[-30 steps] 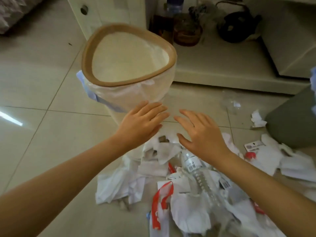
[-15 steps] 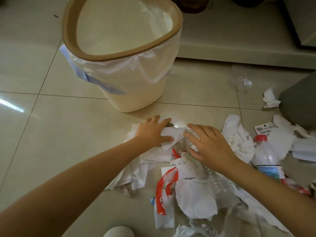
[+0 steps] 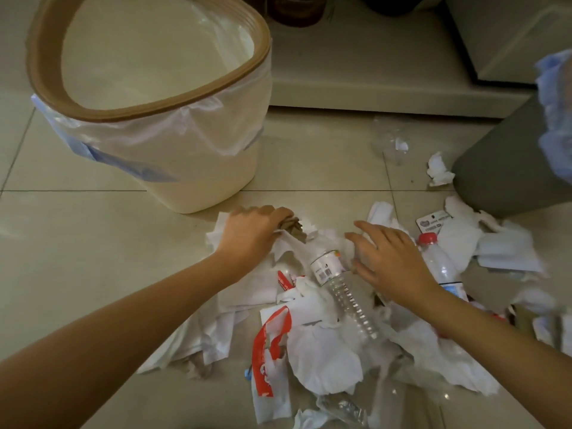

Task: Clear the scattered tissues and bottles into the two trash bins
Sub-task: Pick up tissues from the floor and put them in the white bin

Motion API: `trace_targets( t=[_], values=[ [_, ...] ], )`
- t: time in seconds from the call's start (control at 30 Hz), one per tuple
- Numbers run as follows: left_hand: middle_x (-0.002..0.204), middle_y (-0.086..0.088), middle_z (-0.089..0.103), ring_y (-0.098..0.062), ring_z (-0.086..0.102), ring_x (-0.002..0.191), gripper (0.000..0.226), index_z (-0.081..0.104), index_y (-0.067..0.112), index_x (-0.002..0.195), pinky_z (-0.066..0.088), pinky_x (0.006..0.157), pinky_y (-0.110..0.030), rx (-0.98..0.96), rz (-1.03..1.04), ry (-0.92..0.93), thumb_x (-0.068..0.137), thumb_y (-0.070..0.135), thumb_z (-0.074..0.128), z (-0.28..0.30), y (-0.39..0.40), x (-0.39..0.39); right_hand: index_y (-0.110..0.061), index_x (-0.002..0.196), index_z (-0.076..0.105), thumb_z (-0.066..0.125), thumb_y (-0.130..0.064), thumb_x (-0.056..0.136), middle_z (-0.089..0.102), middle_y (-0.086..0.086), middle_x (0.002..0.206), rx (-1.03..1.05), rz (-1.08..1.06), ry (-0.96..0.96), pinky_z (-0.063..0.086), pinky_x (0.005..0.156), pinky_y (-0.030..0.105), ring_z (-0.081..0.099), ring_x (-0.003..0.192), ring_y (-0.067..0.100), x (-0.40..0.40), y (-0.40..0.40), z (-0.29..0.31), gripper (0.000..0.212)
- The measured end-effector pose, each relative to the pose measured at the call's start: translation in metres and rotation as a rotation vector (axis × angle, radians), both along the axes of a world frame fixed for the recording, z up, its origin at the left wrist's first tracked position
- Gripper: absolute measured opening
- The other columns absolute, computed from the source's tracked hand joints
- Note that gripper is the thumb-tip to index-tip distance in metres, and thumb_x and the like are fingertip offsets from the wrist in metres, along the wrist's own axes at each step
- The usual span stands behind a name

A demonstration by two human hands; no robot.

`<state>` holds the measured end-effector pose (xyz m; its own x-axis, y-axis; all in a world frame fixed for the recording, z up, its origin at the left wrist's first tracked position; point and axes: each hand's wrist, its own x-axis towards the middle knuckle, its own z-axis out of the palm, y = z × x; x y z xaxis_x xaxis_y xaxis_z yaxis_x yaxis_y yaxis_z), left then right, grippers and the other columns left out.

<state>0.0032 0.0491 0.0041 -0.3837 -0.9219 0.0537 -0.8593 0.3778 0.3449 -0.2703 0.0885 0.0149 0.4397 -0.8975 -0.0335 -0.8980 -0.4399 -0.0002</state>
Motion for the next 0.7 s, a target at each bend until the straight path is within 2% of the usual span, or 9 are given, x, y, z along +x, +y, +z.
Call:
trace_targets(
  t=[0.1, 0.2, 0.27, 0.37, 0.47, 0.53, 0.6, 0.7],
  values=[
    [0.096, -0.003, 0.07, -0.03, 0.065, 0.08, 0.038, 0.063, 0.021, 0.118, 0.051, 0.067, -0.037, -0.093, -0.082, 0.062, 0.081, 0.014, 0.069, 0.027, -0.018, -0.02, -0.019, 0.131, 0.052, 0.071, -0.027, 0.079, 0.051, 0.012, 0.136, 0.1, -0.116, 0.029, 0.046, 0.09, 0.049, 0.055, 0.114, 0.035, -0.029, -0.007, -0.002, 0.056],
    [0.104, -0.005, 0.068, -0.031, 0.063, 0.086, 0.04, 0.058, 0.022, 0.125, 0.05, 0.068, -0.039, -0.123, -0.104, 0.102, 0.086, 0.014, 0.062, 0.044, -0.036, -0.045, -0.029, 0.147, 0.027, 0.06, -0.041, 0.088, 0.024, 0.01, 0.155, 0.26, -0.185, 0.159, 0.032, 0.106, 0.052, 0.03, 0.137, 0.034, -0.048, -0.014, -0.011, 0.069],
    [0.106, -0.007, 0.067, -0.032, 0.063, 0.088, 0.041, 0.058, 0.02, 0.125, 0.049, 0.068, -0.039, -0.124, -0.116, 0.148, 0.085, 0.01, 0.061, 0.047, -0.042, -0.059, -0.036, 0.15, 0.013, 0.055, -0.053, 0.088, 0.008, 0.005, 0.159, 0.319, -0.209, 0.223, 0.027, 0.109, 0.056, 0.017, 0.143, 0.032, -0.054, -0.019, -0.018, 0.076],
    [0.104, -0.009, 0.066, -0.034, 0.062, 0.087, 0.042, 0.059, 0.017, 0.125, 0.048, 0.066, -0.039, -0.11, -0.172, 0.173, 0.084, 0.007, 0.061, 0.044, -0.042, -0.072, -0.044, 0.148, 0.008, 0.056, -0.063, 0.082, 0.0, 0.001, 0.16, 0.421, -0.253, 0.194, 0.035, 0.104, 0.054, 0.022, 0.14, 0.032, -0.053, -0.026, -0.025, 0.084],
    [0.1, -0.01, 0.066, -0.034, 0.062, 0.084, 0.043, 0.061, 0.017, 0.123, 0.044, 0.062, -0.036, -0.108, -0.205, 0.16, 0.082, 0.005, 0.062, 0.038, -0.039, -0.076, -0.046, 0.146, 0.014, 0.059, -0.059, 0.08, 0.011, 0.002, 0.157, 0.489, -0.276, 0.142, 0.044, 0.091, 0.041, 0.043, 0.127, 0.03, -0.046, -0.029, -0.031, 0.081],
    [0.095, -0.01, 0.067, -0.034, 0.063, 0.079, 0.045, 0.062, 0.017, 0.12, 0.043, 0.058, -0.033, -0.102, -0.211, 0.151, 0.078, 0.003, 0.066, 0.033, -0.038, -0.075, -0.041, 0.143, 0.027, 0.06, -0.051, 0.083, 0.029, 0.005, 0.147, 0.45, -0.248, 0.143, 0.045, 0.078, 0.034, 0.05, 0.113, 0.029, -0.039, -0.029, -0.034, 0.069],
    [0.092, -0.009, 0.067, -0.034, 0.063, 0.075, 0.045, 0.063, 0.016, 0.118, 0.046, 0.056, -0.034, -0.099, -0.21, 0.136, 0.076, 0.002, 0.068, 0.028, -0.039, -0.071, -0.035, 0.131, 0.044, 0.061, -0.041, 0.084, 0.042, 0.005, 0.132, 0.389, -0.218, 0.139, 0.042, 0.068, 0.029, 0.053, 0.102, 0.026, -0.034, -0.03, -0.037, 0.051],
    [0.094, -0.009, 0.066, -0.033, 0.063, 0.078, 0.04, 0.062, 0.016, 0.12, 0.051, 0.058, -0.039, -0.108, -0.195, 0.15, 0.081, 0.008, 0.063, 0.028, -0.038, -0.063, -0.028, 0.124, 0.053, 0.059, -0.027, 0.085, 0.05, 0.004, 0.121, 0.334, -0.186, 0.143, 0.043, 0.067, 0.03, 0.055, 0.097, 0.025, -0.028, -0.029, -0.038, 0.039]
  ],
)
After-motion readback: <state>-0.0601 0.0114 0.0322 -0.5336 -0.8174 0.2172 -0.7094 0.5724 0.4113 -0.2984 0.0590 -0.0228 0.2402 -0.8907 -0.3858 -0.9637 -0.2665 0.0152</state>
